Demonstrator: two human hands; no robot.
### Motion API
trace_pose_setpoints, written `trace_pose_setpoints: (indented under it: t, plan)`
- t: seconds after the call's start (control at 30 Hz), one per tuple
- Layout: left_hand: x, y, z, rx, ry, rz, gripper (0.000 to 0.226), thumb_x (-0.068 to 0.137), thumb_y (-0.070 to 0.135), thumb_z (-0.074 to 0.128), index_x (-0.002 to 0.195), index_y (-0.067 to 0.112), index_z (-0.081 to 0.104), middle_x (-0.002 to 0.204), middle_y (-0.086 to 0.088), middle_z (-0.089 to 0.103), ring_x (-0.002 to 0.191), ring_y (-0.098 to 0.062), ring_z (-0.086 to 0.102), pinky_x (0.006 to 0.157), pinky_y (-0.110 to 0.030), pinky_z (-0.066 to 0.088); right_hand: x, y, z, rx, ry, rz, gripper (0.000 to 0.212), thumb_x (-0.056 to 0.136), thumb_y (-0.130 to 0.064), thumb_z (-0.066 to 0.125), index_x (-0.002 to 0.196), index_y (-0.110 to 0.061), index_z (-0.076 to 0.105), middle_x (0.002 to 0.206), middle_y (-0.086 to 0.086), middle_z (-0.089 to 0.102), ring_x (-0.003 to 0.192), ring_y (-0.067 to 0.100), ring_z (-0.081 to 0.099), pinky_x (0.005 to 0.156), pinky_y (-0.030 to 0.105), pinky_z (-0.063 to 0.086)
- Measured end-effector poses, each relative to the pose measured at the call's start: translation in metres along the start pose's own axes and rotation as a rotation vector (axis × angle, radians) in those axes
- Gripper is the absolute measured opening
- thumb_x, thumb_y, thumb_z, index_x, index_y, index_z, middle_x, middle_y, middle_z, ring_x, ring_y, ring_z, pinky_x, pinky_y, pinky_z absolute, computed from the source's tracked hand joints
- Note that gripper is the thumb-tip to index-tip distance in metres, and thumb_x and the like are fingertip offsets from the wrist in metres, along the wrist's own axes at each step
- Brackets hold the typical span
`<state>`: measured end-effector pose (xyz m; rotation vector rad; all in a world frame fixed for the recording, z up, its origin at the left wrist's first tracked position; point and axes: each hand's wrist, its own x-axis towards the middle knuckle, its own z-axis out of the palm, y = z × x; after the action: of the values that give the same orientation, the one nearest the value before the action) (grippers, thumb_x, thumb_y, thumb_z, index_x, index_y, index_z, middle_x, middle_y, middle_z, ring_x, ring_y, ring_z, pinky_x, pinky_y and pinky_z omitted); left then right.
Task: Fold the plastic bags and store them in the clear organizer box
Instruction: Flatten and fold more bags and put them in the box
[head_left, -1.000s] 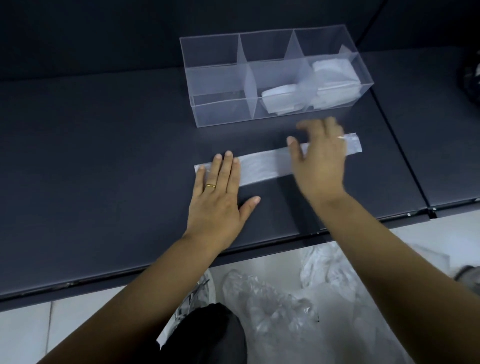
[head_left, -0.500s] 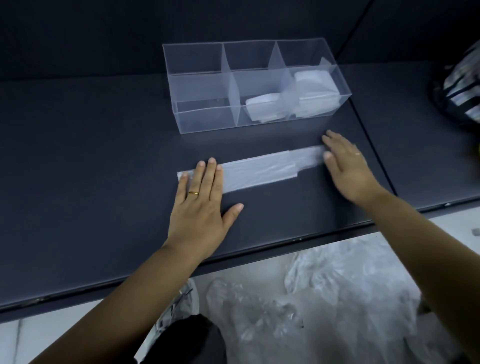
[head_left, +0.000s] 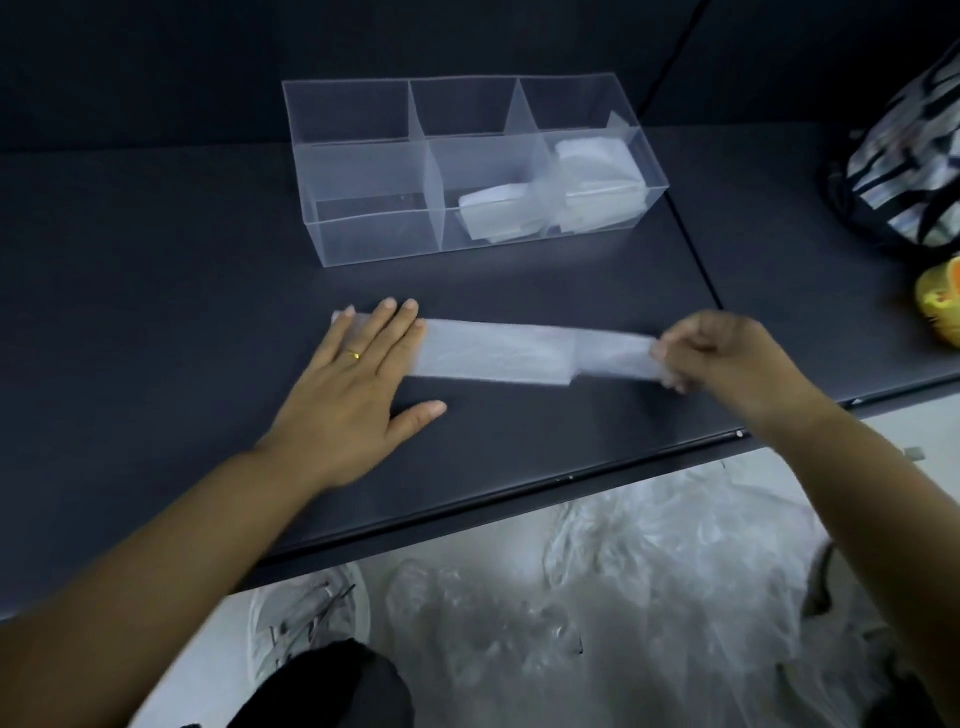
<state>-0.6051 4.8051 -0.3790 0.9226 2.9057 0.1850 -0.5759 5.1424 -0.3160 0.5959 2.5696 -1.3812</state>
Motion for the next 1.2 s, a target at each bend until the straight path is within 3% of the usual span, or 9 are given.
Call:
trace_pose_setpoints:
  t: [0.33, 0.4, 0.5, 0.57, 0.63, 0.77, 0.87, 0.97, 1.2]
  plan:
    - [0.001, 0.118, -0.01, -0.382, 0.04, 0.272, 0.096, 0.084, 0.074, 0.034, 0.152, 0.013, 0.005, 0.16, 0.0, -0.001, 0.147, -0.012, -0.007, 0.119, -0.031, -0.003, -0.109, -0.002, -0.003, 0.462, -0.15, 0.405, 0.011, 0.08, -0.01, 0.065, 0.091, -0.008, 0.066, 0.071, 0.012, 0.066, 0.056, 0.017, 0.062, 0.046, 0.02, 0.047]
    - [-0.009, 0.146, -0.011, -0.588, 0.076, 0.208, 0.086, 0.088, 0.062, 0.044, 0.15, 0.016, 0.005, 0.159, 0.003, 0.003, 0.147, -0.008, -0.002, 0.119, -0.025, 0.0, -0.12, -0.016, -0.003, 0.491, -0.232, 0.375, 0.024, 0.074, -0.017, 0.067, 0.094, -0.005, 0.065, 0.07, 0.016, 0.065, 0.056, 0.019, 0.064, 0.046, 0.021, 0.047]
    - [-0.014, 0.159, -0.021, -0.942, 0.263, 0.063, 0.052, 0.091, 0.026, 0.054, 0.141, 0.015, 0.043, 0.144, 0.005, 0.044, 0.136, -0.006, 0.037, 0.112, -0.027, 0.033, -0.127, -0.04, -0.005, 0.452, -0.35, 0.217, 0.022, 0.07, -0.027, 0.068, 0.084, -0.011, 0.068, 0.066, 0.014, 0.064, 0.055, 0.018, 0.062, 0.048, 0.02, 0.046]
    - [-0.013, 0.155, -0.028, -1.226, 0.267, -0.109, 0.04, 0.088, 0.009, 0.052, 0.123, 0.023, 0.064, 0.116, 0.012, 0.065, 0.104, -0.001, 0.061, 0.091, -0.022, 0.049, -0.118, -0.046, -0.009, 0.358, -0.28, 0.065, 0.022, 0.075, -0.039, 0.063, 0.08, -0.019, 0.069, 0.069, 0.006, 0.066, 0.058, 0.013, 0.059, 0.052, 0.017, 0.046]
    - [-0.007, 0.146, -0.035, -1.431, 0.169, -0.252, 0.021, 0.092, 0.016, 0.056, 0.098, 0.025, 0.074, 0.079, 0.01, 0.062, 0.071, -0.006, 0.054, 0.075, -0.022, 0.044, -0.099, -0.045, -0.009, 0.269, -0.14, -0.055, 0.031, 0.082, -0.049, 0.053, 0.092, -0.026, 0.07, 0.078, 0.003, 0.066, 0.064, 0.011, 0.055, 0.063, 0.018, 0.046]
    - [0.011, 0.12, -0.044, -1.651, 0.104, -0.473, 0.032, 0.089, 0.038, 0.061, 0.087, 0.007, 0.07, 0.087, -0.008, 0.065, 0.085, -0.021, 0.059, 0.087, -0.04, 0.047, -0.061, -0.045, 0.02, 0.312, -0.392, -0.149, 0.05, 0.09, -0.061, 0.036, 0.117, -0.028, 0.064, 0.113, -0.004, 0.069, 0.058, 0.014, 0.044, 0.062, 0.022, 0.041]
    - [0.021, 0.102, -0.045, -1.836, 0.048, -0.65, 0.022, 0.094, 0.025, 0.056, 0.096, 0.007, 0.069, 0.095, -0.016, 0.066, 0.091, -0.028, 0.059, 0.096, -0.045, 0.048, -0.042, -0.046, 0.046, 0.196, -0.464, -0.134, 0.039, 0.089, -0.053, 0.052, 0.115, -0.027, 0.062, 0.078, -0.008, 0.068, 0.056, 0.01, 0.048, 0.06, 0.018, 0.043]
    - [0.03, 0.086, -0.036, -1.885, 0.052, -0.734, 0.018, 0.095, 0.018, 0.054, 0.101, 0.007, 0.067, 0.105, -0.016, 0.071, 0.095, -0.023, 0.069, 0.084, -0.031, 0.056, -0.032, -0.037, 0.064, 0.087, -0.428, -0.064, 0.024, 0.086, -0.028, 0.07, 0.107, -0.021, 0.062, 0.071, -0.006, 0.067, 0.051, 0.003, 0.049, 0.053, 0.019, 0.044]
    - [0.056, 0.048, -0.027, -1.542, 0.21, -0.909, 0.012, 0.093, 0.011, 0.06, 0.084, 0.005, 0.064, 0.078, -0.011, 0.065, 0.056, -0.009, 0.065, 0.051, -0.018, 0.053, -0.034, -0.027, 0.083, -0.088, -0.249, -0.025, 0.008, 0.086, -0.015, 0.067, 0.086, -0.018, 0.059, 0.071, -0.002, 0.071, 0.041, 0.002, 0.051, 0.045, 0.012, 0.041]
